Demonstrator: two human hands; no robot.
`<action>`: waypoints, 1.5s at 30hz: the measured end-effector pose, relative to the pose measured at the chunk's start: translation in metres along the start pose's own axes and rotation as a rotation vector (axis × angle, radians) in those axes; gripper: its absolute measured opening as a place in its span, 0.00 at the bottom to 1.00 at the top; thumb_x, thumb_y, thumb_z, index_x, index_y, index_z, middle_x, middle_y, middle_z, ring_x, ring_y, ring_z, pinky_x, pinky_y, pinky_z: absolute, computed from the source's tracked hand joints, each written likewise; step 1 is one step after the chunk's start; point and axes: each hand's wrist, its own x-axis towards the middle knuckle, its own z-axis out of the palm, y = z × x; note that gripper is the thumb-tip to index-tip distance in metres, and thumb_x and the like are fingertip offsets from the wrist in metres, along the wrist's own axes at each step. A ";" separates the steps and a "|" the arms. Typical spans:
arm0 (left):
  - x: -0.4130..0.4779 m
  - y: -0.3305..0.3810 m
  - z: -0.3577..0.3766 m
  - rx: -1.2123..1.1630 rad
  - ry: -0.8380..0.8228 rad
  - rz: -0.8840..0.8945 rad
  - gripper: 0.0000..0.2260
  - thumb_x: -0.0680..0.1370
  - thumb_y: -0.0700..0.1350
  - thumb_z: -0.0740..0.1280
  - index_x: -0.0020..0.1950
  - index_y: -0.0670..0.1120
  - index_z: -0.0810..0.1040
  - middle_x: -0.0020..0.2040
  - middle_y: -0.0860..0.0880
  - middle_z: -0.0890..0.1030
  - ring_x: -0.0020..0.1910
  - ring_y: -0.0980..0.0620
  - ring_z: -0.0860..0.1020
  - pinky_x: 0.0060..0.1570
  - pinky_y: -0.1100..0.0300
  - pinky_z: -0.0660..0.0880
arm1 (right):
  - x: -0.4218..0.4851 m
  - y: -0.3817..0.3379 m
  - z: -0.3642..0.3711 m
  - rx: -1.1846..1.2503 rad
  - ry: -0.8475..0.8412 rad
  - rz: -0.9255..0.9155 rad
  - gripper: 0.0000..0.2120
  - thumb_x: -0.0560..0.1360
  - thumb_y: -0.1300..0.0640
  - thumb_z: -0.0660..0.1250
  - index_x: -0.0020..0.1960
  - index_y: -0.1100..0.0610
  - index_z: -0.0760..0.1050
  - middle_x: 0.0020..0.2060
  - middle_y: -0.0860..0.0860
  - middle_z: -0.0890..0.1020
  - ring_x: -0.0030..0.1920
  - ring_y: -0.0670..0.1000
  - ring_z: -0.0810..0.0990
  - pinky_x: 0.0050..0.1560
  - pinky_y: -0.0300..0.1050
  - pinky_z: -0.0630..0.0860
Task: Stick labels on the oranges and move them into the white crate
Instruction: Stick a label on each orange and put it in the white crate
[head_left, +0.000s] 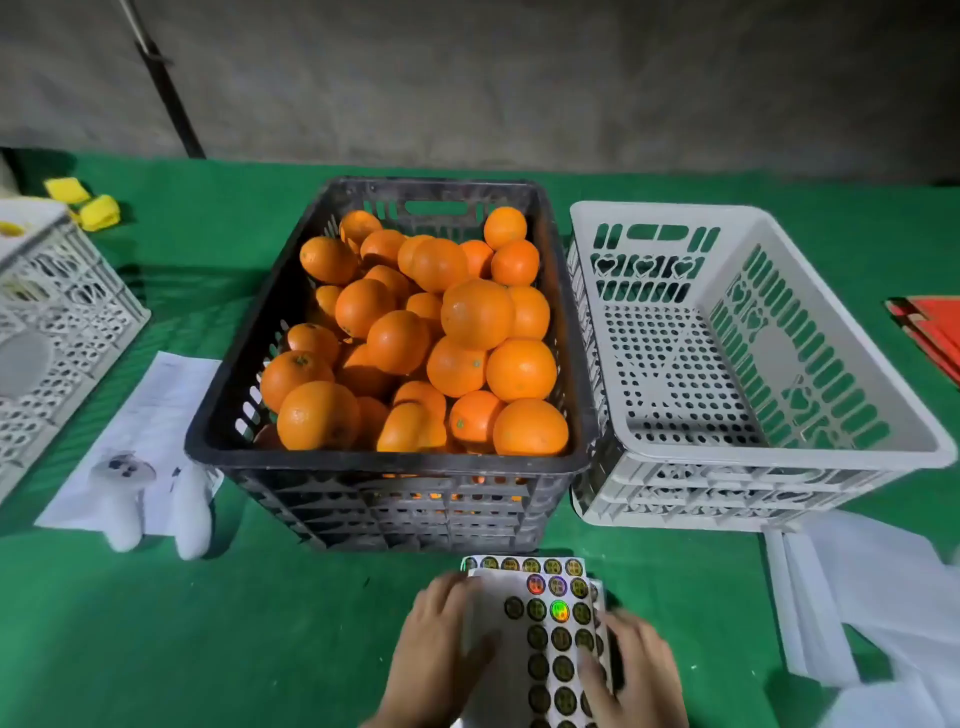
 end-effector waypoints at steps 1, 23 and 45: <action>0.006 0.001 0.003 0.066 -0.082 0.024 0.35 0.74 0.63 0.64 0.77 0.53 0.60 0.75 0.53 0.59 0.72 0.52 0.61 0.69 0.61 0.59 | 0.006 -0.003 0.003 -0.008 0.004 -0.039 0.22 0.66 0.52 0.80 0.58 0.58 0.83 0.58 0.59 0.82 0.55 0.60 0.83 0.52 0.56 0.78; 0.001 0.090 -0.149 -0.562 -0.236 0.185 0.12 0.77 0.55 0.66 0.61 0.65 0.76 0.58 0.64 0.79 0.60 0.67 0.75 0.54 0.71 0.72 | 0.043 -0.090 -0.086 0.050 0.215 -0.546 0.21 0.75 0.41 0.64 0.60 0.52 0.81 0.60 0.43 0.80 0.67 0.46 0.70 0.66 0.47 0.61; 0.229 0.143 -0.326 -0.528 0.392 0.462 0.18 0.81 0.53 0.63 0.32 0.51 0.71 0.27 0.52 0.73 0.25 0.58 0.70 0.25 0.64 0.64 | 0.280 -0.278 -0.190 0.435 0.495 -0.388 0.09 0.77 0.57 0.71 0.48 0.41 0.78 0.47 0.38 0.81 0.58 0.46 0.76 0.65 0.56 0.67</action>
